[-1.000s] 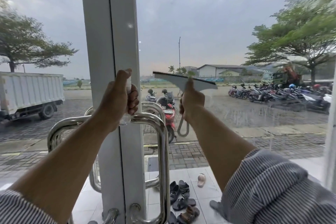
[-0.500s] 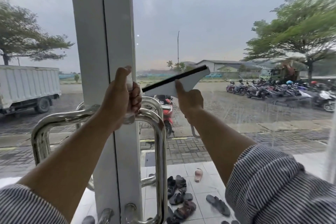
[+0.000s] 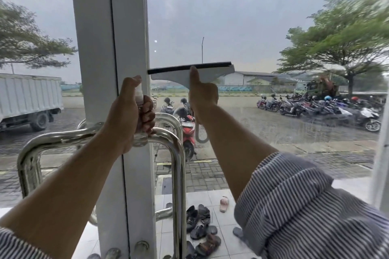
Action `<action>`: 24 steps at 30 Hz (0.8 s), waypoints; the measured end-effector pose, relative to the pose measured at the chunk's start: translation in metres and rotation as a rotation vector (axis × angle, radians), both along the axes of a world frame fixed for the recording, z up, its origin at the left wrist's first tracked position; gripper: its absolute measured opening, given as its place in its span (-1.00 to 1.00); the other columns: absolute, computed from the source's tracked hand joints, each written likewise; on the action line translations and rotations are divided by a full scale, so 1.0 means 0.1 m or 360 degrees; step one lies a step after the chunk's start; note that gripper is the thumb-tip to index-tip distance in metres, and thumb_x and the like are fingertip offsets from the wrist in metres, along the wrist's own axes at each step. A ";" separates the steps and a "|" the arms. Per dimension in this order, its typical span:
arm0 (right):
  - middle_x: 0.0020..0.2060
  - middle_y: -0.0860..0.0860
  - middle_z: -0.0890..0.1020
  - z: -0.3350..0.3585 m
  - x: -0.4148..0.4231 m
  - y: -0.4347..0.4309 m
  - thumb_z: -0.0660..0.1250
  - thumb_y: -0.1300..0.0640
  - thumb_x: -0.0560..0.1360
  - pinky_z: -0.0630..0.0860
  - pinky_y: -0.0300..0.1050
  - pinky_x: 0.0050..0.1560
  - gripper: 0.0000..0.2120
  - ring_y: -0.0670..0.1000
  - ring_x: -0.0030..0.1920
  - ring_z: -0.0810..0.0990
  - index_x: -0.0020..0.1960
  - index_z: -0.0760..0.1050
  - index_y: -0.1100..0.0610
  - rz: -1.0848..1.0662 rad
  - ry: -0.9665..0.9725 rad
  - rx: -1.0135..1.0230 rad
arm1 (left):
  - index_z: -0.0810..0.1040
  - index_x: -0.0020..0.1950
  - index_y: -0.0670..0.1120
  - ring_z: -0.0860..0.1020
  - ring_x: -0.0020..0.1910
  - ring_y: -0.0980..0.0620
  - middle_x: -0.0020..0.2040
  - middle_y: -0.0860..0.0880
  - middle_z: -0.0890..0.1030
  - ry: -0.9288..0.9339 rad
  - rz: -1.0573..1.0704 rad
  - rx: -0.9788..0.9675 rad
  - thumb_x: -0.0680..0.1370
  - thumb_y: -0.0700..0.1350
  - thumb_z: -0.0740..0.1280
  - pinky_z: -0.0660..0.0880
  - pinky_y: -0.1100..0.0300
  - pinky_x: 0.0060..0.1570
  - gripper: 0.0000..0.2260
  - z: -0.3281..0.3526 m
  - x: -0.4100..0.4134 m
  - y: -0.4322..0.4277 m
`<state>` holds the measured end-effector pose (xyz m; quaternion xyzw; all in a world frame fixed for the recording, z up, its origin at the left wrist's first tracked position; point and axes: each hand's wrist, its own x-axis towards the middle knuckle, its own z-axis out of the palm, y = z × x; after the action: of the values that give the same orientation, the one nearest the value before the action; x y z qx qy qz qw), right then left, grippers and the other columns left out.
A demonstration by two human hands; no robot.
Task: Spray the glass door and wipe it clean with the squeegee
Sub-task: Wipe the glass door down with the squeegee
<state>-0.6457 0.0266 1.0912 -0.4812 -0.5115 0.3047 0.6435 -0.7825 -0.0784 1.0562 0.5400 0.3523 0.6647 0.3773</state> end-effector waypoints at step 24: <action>-0.32 0.04 0.62 -0.13 0.31 -0.12 0.23 -0.42 0.47 0.65 0.04 -0.24 -0.40 0.05 -0.33 0.65 -0.12 0.52 0.16 0.0081 -0.1459 0.0386 | 0.28 -0.48 -0.03 0.17 -0.50 -0.01 -0.52 -0.06 0.25 0.0152 0.0113 0.0050 0.57 0.22 0.11 0.15 0.16 -0.46 -0.50 -0.05 0.05 0.01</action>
<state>-0.6147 0.0146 1.0784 -0.4749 -0.7861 0.0148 0.3953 -0.7776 -0.0773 1.0512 0.5640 0.3784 0.6567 0.3277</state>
